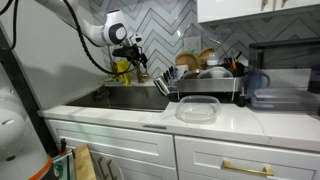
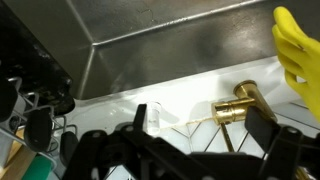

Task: Turn the faucet on then rinse the container under it then close the the faucet

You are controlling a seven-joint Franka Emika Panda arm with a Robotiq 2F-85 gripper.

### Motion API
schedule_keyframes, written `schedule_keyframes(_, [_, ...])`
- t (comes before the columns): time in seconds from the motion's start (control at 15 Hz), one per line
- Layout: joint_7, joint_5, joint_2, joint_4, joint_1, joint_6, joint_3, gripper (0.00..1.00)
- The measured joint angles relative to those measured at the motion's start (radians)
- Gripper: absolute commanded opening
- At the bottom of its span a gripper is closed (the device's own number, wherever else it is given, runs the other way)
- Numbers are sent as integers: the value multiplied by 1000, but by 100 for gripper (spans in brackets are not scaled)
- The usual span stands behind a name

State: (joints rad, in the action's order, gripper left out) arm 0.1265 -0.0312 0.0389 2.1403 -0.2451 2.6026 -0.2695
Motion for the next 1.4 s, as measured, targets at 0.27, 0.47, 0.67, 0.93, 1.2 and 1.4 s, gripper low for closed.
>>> schedule_keyframes(0.27, [0, 0, 9, 1, 1, 0, 2, 100])
schedule_keyframes(0.47, [0, 0, 9, 1, 1, 0, 3, 100])
schedule_keyframes(0.67, [2, 24, 1, -7, 3, 4, 5, 100])
schedule_keyframes(0.93, [-28, -29, -49, -49, 2, 4, 6, 100])
schedule_keyframes(1.2, [-151, -161, -133, -129, -1, 4, -3, 100])
schedule_keyframes(1.4, [-247, -247, -202, -203, 2, 4, -11, 100])
